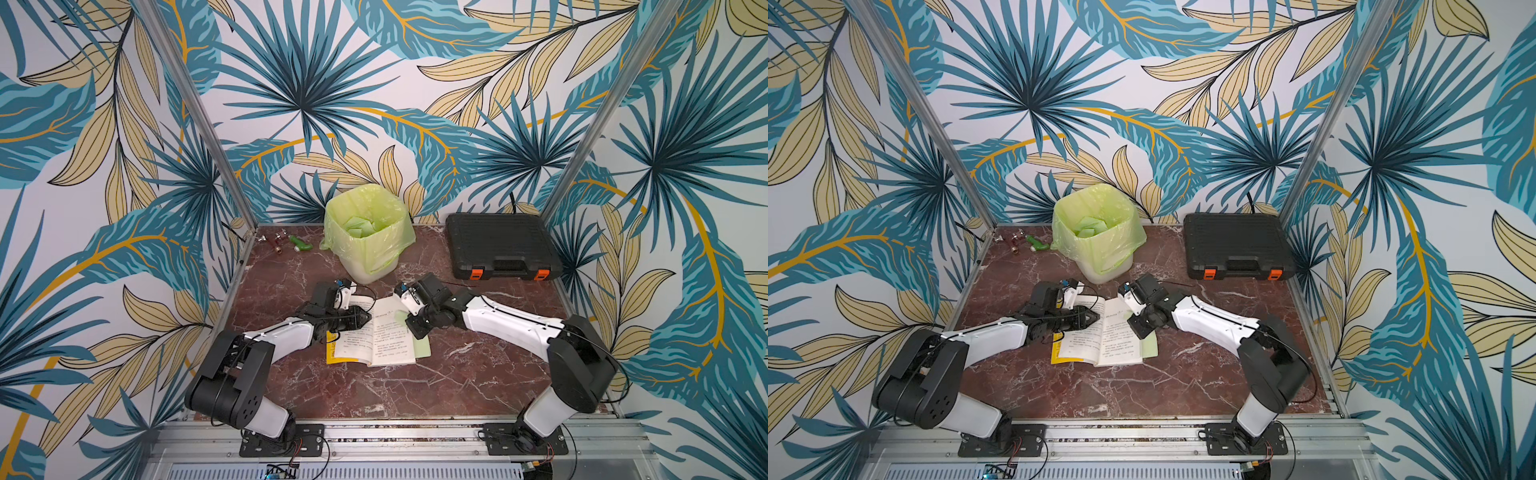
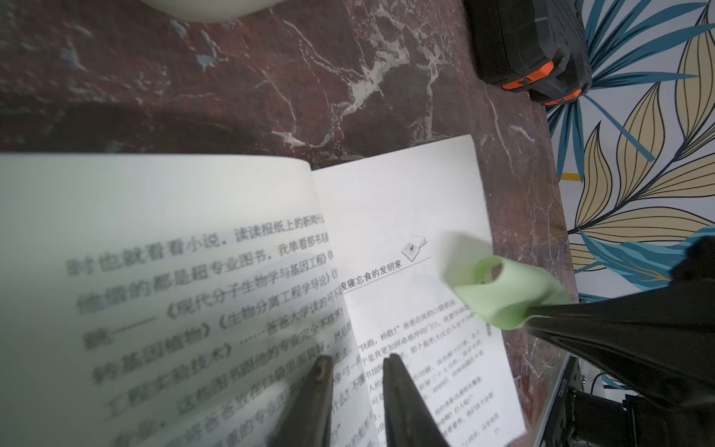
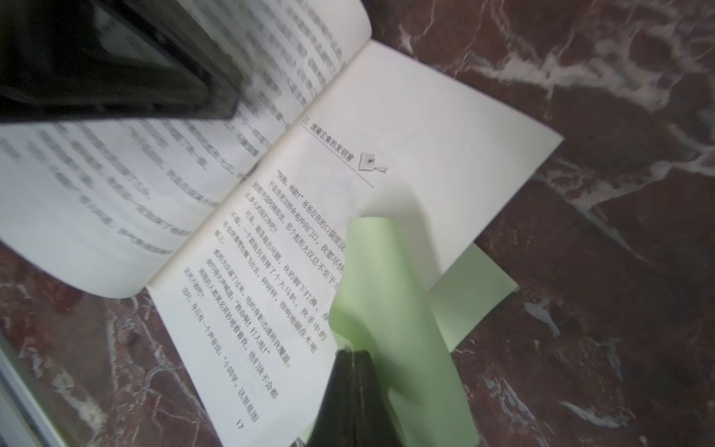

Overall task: Peel off the used sticky note
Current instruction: Tear off the note from the book, then place the note in the trash bin.

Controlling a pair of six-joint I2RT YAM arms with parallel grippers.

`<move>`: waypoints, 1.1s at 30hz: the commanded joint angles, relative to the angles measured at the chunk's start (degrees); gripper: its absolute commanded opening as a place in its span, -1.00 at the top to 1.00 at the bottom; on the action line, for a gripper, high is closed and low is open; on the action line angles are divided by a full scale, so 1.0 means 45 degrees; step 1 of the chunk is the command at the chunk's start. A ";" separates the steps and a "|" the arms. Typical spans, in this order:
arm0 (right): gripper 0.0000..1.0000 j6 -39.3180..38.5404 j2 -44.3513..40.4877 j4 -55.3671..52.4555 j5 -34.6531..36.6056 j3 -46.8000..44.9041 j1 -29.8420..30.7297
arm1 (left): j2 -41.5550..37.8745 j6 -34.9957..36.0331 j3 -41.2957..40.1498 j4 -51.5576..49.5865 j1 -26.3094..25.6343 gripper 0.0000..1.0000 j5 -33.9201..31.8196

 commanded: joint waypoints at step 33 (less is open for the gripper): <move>0.30 0.2540 0.4910 0.3800 -0.1685 1.1464 -0.2158 | -0.0605 0.0321 -0.0194 -0.0570 0.0004 0.43 -0.0757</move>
